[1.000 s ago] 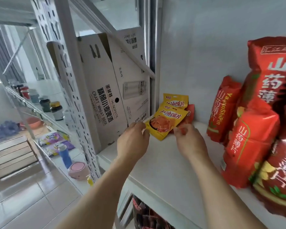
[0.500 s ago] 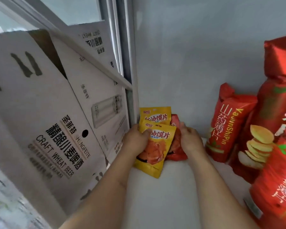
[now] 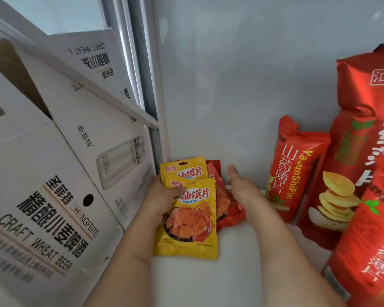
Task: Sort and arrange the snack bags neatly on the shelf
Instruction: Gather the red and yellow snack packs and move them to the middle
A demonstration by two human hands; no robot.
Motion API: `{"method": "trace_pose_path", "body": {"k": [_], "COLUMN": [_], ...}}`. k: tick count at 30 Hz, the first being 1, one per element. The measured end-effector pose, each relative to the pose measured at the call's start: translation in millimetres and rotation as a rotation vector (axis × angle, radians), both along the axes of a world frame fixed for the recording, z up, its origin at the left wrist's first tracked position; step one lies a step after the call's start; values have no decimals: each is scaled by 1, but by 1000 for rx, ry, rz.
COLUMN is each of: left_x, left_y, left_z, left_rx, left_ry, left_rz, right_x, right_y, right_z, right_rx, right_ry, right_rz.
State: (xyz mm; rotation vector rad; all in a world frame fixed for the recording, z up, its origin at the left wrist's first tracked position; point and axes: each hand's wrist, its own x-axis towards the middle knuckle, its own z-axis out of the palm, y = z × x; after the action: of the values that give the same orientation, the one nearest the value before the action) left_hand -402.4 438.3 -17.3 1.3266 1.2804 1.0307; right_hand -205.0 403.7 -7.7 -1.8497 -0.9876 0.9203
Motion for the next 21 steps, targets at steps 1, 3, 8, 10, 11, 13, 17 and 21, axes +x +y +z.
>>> {"method": "trace_pose_path", "body": {"k": [1,3,8,10,11,13,17,21], "left_x": [-4,-10,-16,-16,-16,-17,-19,-20], "left_y": [0,-2,1,2,2,1,-6,-17], "left_z": [0,-1,-6,-7,-7,-7,-4,-3], "left_rx": [-16,-52,-112,-121,-122,-124,-146,-189], "left_ry": [-14,-52,-96,-109,-110,-112,-131,-167], "left_rz": [1,4,21,21,19,10,-33,-68], "right_x": [-1,-4,-14,-14,-14,-13,-17,-22], "right_y": [2,6,18,18,17,15,7,0], "right_z": [3,7,0,-3,-3,-2,2,1], "right_rx": [-4,-23,-11,-3,5,39,100,141], "right_ry": [-21,-62,23,76,91,142,163,259], "right_rz": [14,42,55,21,3,-12,7,24]}}
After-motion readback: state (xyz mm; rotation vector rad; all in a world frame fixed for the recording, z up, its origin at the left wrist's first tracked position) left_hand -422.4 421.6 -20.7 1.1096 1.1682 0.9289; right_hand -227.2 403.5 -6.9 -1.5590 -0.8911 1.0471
